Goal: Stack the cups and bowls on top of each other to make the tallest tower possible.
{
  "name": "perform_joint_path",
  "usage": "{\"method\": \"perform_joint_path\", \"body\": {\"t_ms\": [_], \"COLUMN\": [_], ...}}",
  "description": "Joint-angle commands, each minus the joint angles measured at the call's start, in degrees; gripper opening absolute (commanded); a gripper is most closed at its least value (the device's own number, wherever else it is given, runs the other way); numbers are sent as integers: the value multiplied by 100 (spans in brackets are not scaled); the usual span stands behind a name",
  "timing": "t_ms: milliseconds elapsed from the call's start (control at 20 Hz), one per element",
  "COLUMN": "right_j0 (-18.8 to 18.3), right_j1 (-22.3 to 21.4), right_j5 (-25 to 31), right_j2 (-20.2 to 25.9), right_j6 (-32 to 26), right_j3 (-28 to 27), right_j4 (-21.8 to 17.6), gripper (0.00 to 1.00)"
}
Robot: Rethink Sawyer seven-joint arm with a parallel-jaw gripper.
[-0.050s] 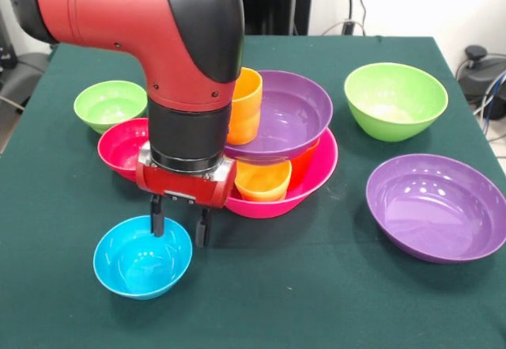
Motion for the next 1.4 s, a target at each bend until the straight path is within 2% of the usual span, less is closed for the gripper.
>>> {"method": "perform_joint_path", "body": {"t_ms": [50, 400, 1400], "right_j0": [-64, 23, 336], "right_j1": [97, 279, 409], "right_j5": [-447, -378, -538], "right_j2": [304, 356, -227], "right_j6": [330, 295, 634], "right_j3": [684, 266, -257], "right_j4": [54, 157, 46], "gripper": [100, 100, 100]}}
